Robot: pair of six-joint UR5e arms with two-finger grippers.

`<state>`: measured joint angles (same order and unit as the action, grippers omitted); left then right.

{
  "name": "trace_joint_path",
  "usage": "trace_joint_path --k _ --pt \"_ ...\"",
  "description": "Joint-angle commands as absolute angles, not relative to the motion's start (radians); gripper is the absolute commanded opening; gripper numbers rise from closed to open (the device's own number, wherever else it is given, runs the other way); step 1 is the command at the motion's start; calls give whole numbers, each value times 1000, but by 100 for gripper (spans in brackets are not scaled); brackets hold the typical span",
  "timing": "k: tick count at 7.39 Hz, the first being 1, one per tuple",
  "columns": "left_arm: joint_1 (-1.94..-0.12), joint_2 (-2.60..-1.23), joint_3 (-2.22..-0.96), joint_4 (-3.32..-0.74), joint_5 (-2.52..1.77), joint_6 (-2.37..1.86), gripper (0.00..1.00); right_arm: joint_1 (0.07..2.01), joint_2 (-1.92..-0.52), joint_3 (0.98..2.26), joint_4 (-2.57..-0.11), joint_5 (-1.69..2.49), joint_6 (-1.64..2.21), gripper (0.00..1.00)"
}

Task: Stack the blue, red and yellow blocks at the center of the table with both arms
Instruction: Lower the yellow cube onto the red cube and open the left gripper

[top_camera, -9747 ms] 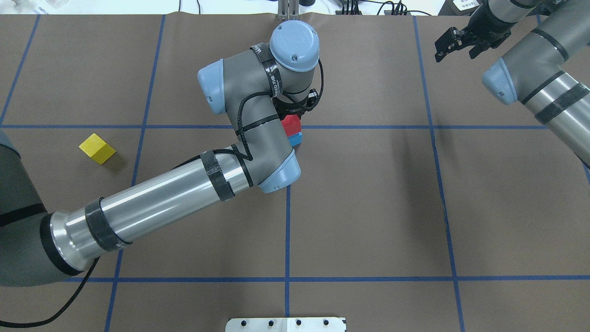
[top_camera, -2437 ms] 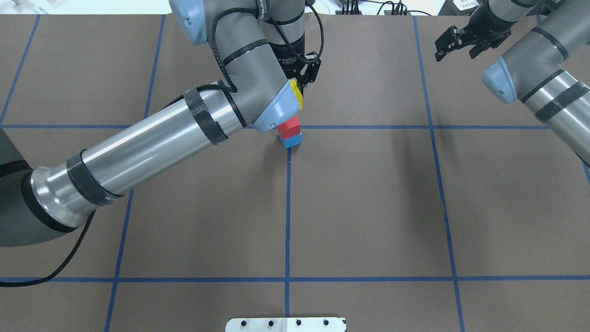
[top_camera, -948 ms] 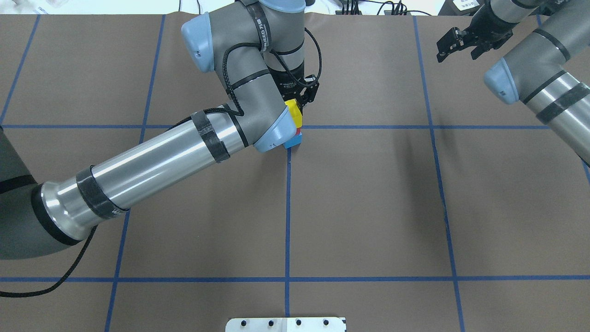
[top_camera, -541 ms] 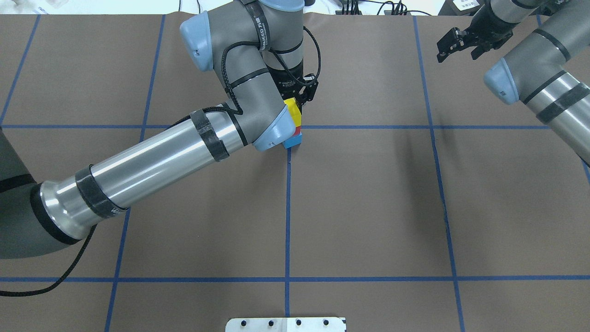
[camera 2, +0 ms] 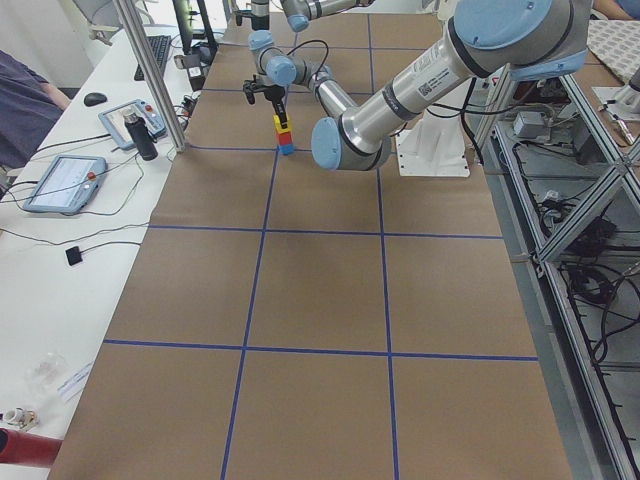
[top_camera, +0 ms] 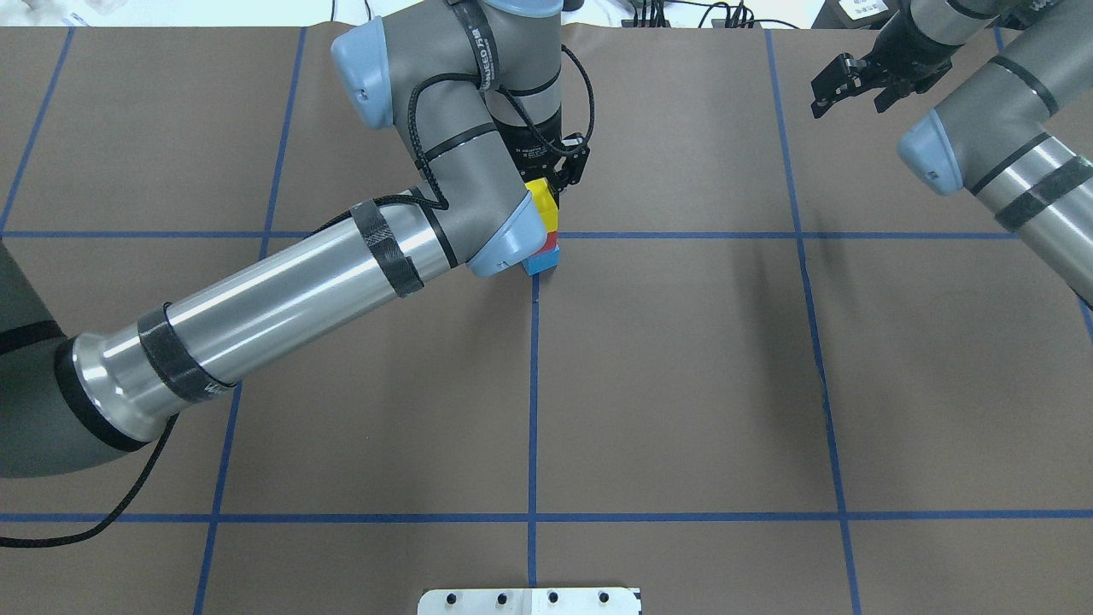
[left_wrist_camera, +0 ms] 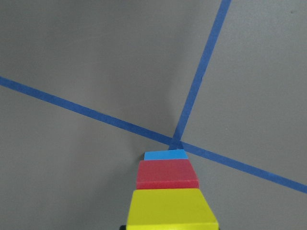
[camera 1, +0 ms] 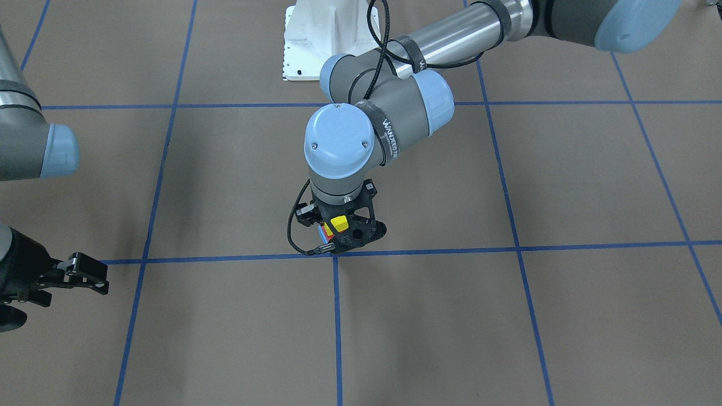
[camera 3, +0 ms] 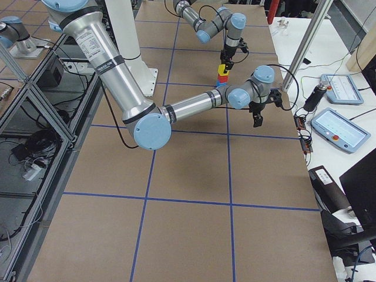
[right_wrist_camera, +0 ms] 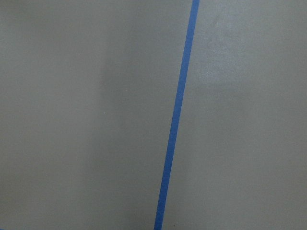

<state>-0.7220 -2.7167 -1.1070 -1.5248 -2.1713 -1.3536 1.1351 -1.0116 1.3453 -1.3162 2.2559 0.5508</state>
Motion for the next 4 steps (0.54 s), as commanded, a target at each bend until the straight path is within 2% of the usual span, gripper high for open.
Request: trace_joint_path --k 1,2,4 --pt "-721 -2715 -1108 -1540 -2168 -1356 81 1135 -1015 1345 -1316 2256 549 99" --pt "-718 -2715 -1109 -1546 -2140 -1358 100 1135 -1014 1345 -1316 2256 549 99" --pt "-718 -2715 -1111 -1546 -2138 -1358 100 1135 -1015 1345 -1316 2256 549 99"
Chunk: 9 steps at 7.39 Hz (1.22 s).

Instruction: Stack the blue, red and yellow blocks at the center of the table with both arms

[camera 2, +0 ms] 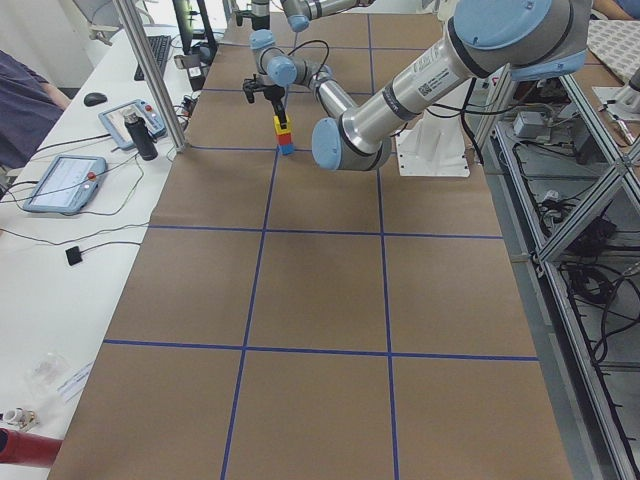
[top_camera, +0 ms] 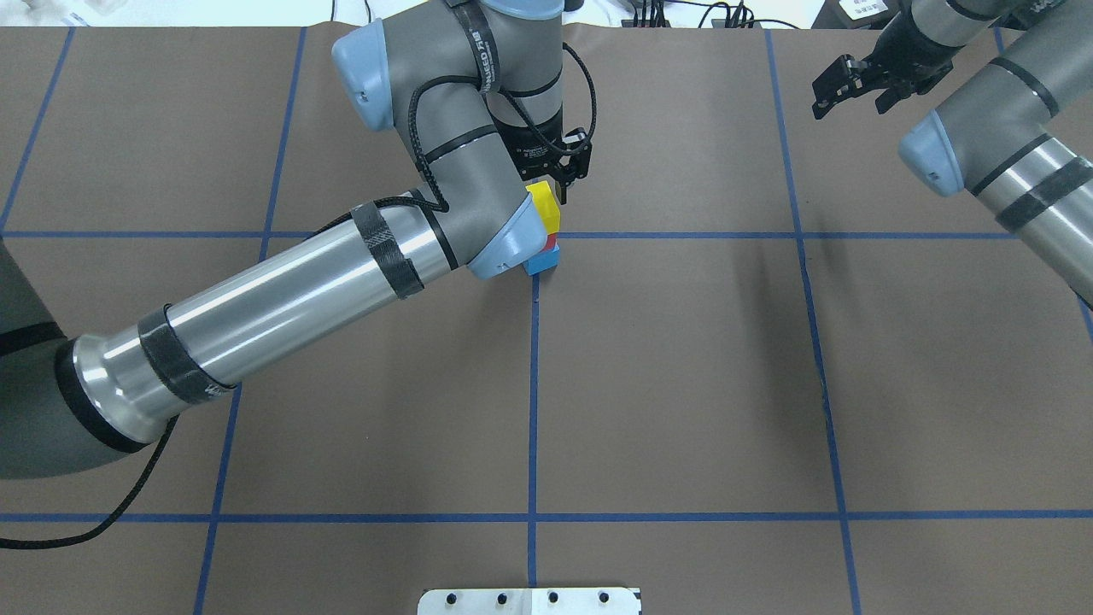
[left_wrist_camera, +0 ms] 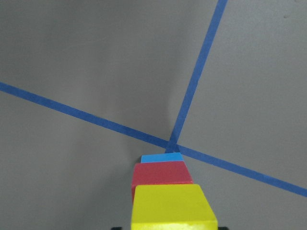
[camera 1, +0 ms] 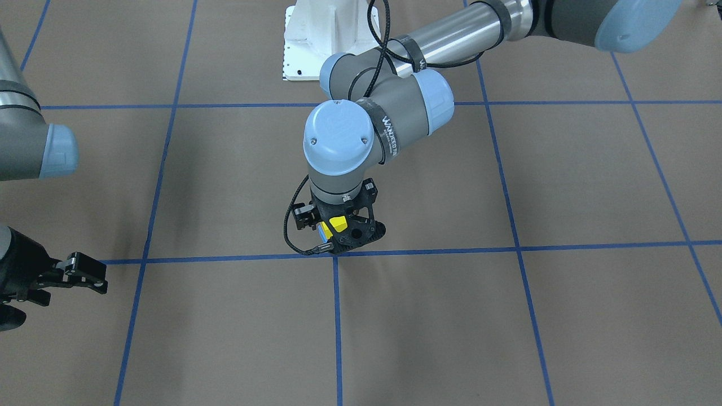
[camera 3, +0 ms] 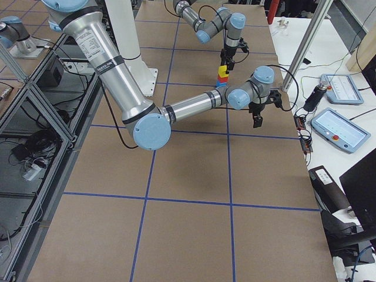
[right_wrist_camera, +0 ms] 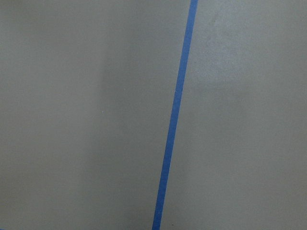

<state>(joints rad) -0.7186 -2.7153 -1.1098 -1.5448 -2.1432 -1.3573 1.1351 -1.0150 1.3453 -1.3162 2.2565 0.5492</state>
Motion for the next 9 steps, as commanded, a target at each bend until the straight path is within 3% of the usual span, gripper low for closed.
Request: trace_joint_path --k 1,3,4,5,7,9 --pt "-719 -2715 -1111 -1545 -2138 -1356 100 1135 -1014 1345 -1316 2256 551 99" --pt "-754 -2715 -1173 -1525 -2144 -1356 100 1162 -1009 1347 -1328 2281 546 99" --pt "-787 -2682 -1281 -1440 -2145 -1344 100 1192 -1018 1345 -1331 2319 537 99" --pt "-805 -2595 -1459 -1323 -2143 -1241 100 1216 -1046 1348 -1341 2325 511 99" --pt "-889 -2280 -1848 -1221 -2137 -1013 100 1247 -1109 1341 -1344 2326 419 99" --pt "-1080 -2032 -1953 -1226 -2149 -706 100 1358 -1201 1348 -1367 2382 277 99"
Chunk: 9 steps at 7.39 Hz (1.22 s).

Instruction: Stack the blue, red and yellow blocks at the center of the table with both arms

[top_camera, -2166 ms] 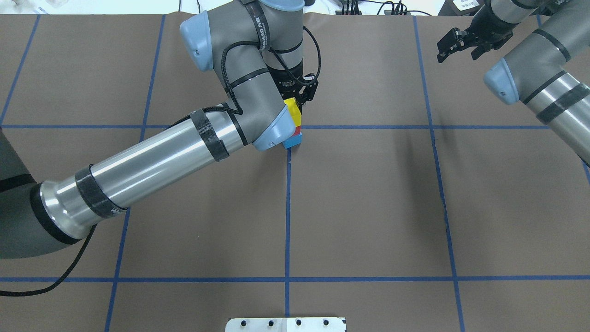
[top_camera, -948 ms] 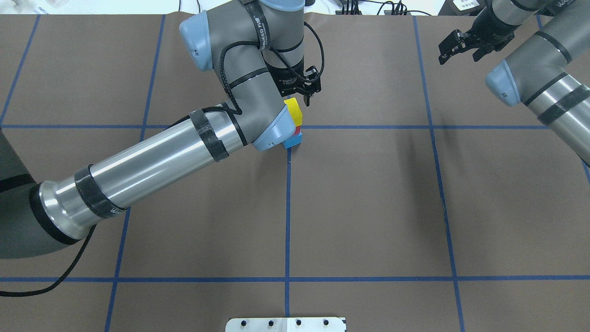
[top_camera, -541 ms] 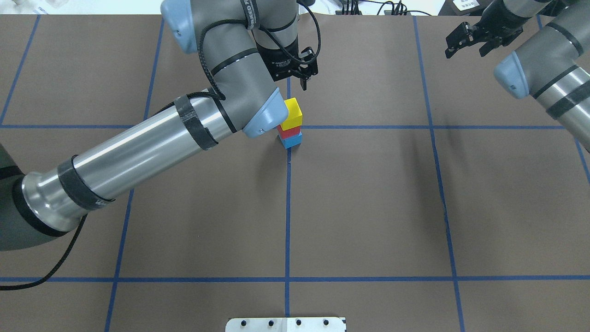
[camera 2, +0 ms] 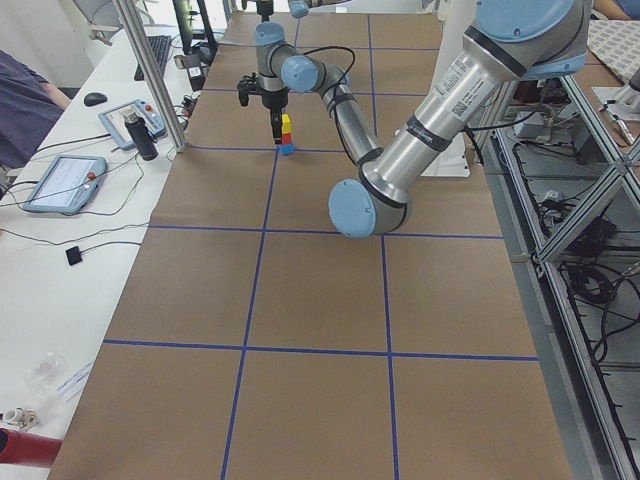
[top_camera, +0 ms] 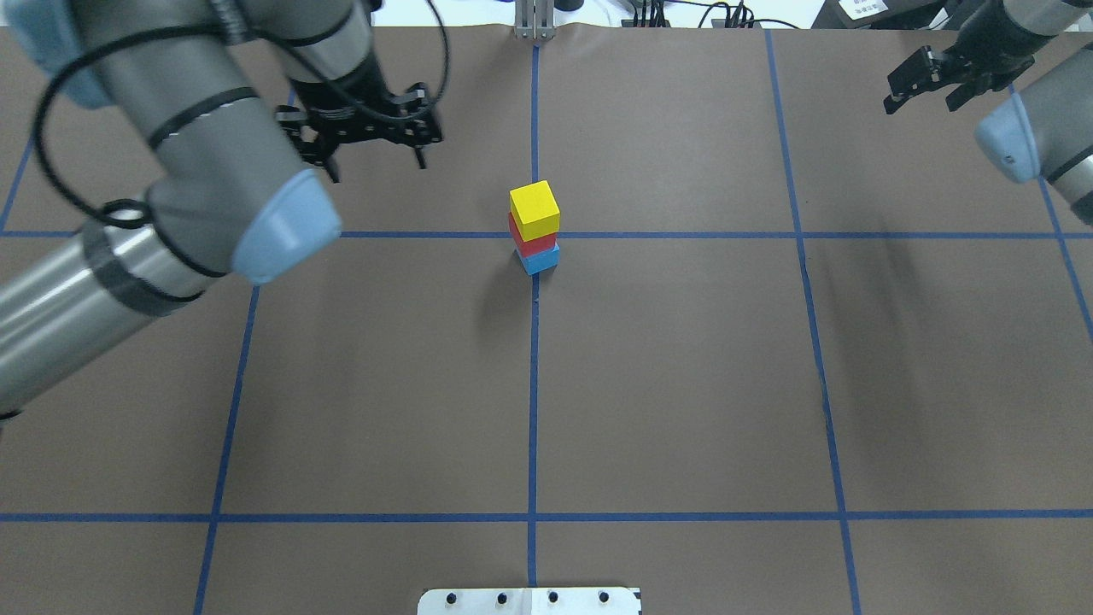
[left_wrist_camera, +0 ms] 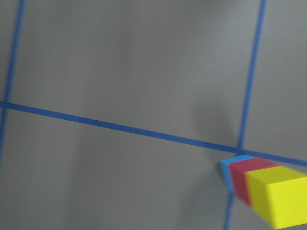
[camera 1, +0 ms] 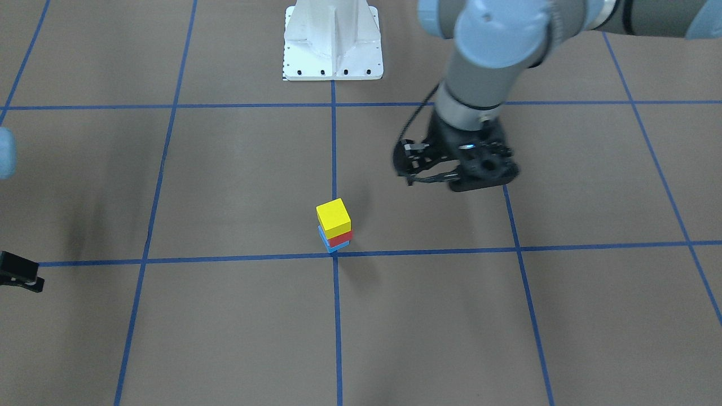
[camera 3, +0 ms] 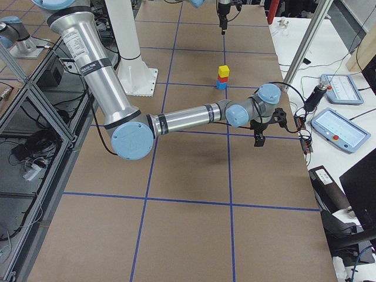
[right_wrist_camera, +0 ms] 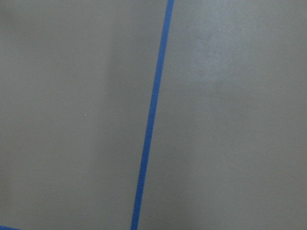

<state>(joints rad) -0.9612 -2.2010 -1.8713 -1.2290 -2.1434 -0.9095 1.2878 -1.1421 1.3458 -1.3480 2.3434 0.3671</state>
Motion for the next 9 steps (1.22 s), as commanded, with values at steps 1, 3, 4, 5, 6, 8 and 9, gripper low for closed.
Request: trace_joint_path --k 1,3,4,5,6,8,9 --pt "-1159 -1922 -1945 -1232 -2149 -496 100 1417 -1259 1350 -1394 2408 174 99" --pt "-1390 -1833 -1790 -1308 -2211 -140 100 1480 -1392 1350 -1384 2401 129 99" --pt "-1485 -1821 -1663 -1348 -2337 -20 100 1480 -1387 1327 -1300 2344 136 99" --pt "-1556 -1819 -1566 -1423 -2359 74 100 1491 -1391 1341 -1281 2279 137 99" --pt "-1563 -1765 -1542 -1461 -2355 156 100 1490 -1428 1353 -1269 2270 133 99" --pt "-1560 -1666 -1525 -1622 -2352 170 100 1502 -1422 1383 -1395 2381 124 99" --pt "-1560 -1640 -1507 -1635 -2349 172 100 1514 -1424 1391 -1455 2422 123 99"
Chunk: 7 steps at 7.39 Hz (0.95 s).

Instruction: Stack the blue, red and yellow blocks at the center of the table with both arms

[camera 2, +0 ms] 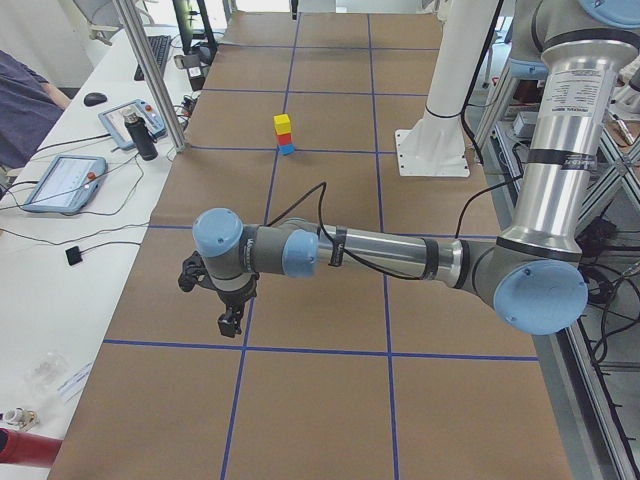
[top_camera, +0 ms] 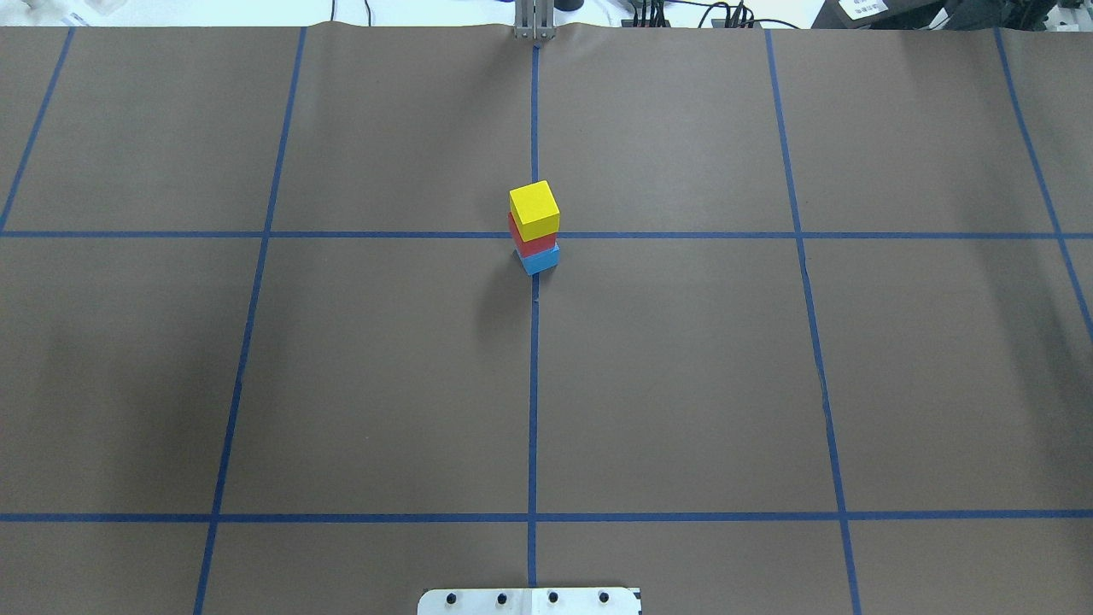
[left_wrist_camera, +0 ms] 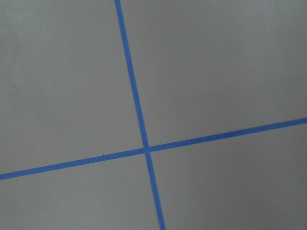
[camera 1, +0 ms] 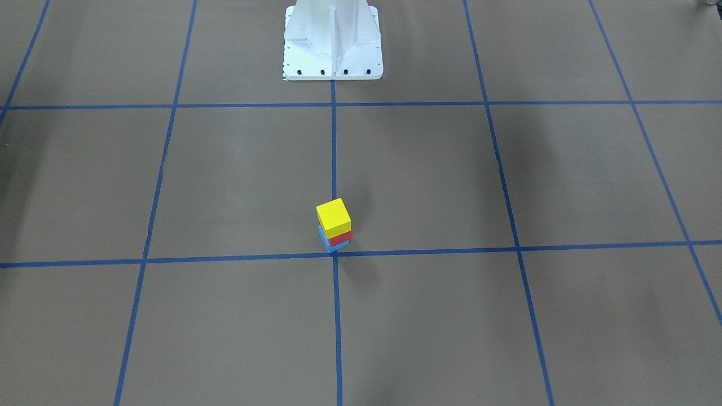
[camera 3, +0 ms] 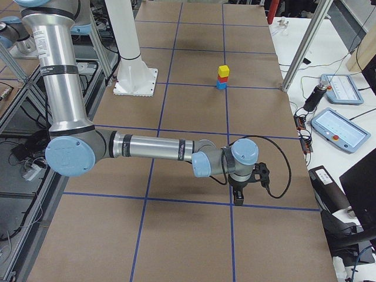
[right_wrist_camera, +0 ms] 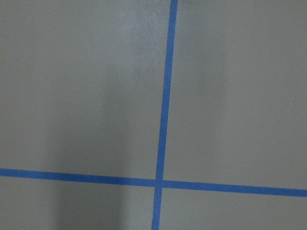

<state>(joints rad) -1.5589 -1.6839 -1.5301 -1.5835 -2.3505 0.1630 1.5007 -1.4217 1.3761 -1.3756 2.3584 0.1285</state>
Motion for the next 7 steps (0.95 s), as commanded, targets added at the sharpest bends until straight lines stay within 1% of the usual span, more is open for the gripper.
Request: trace_joint_path --k 1,2,4,6,7 --pt "-1557 -1634 -1467 -1638 -2304 169 100 1523 -1427 1402 -1469 2422 118 99" --pt "-1555 -1653 -1451 -1635 -2265 149 100 1523 -1427 1401 -1512 2422 115 99" --pt "-1543 -1661 -1502 -1634 -2260 8 100 1537 -1424 1404 -1577 2421 56 99" --pt "-1523 -1664 -1506 -1635 -2260 -11 100 1568 -1353 1414 -1732 2410 43 99" --pt "-1520 -1667 -1506 -1635 -2260 -12 100 1583 -1345 1414 -1762 2405 -10 99"
